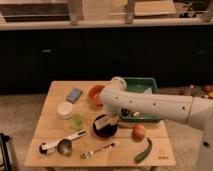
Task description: Wipe purple bowl with eraser
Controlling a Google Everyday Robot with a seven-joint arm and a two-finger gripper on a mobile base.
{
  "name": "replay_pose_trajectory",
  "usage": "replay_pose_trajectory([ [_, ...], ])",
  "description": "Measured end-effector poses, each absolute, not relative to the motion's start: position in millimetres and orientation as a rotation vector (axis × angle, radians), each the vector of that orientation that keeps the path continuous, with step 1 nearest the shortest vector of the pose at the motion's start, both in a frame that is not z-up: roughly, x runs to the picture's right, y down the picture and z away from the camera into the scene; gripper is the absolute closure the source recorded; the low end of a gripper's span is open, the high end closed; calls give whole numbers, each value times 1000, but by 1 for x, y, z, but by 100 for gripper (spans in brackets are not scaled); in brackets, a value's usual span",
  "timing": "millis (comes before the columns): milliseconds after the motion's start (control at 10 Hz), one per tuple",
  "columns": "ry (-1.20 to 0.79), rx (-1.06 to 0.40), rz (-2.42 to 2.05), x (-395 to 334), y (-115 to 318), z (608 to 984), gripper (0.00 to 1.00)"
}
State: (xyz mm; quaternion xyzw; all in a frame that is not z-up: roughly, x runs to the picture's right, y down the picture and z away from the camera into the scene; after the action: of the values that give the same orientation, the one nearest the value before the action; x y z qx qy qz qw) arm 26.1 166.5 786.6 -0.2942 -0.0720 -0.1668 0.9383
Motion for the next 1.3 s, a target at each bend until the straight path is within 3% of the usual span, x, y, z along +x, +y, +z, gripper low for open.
replay_pose_trajectory([
  [700, -157, -602, -368, 47, 189, 752, 96],
  [1300, -120, -594, -342, 60, 163, 768, 96],
])
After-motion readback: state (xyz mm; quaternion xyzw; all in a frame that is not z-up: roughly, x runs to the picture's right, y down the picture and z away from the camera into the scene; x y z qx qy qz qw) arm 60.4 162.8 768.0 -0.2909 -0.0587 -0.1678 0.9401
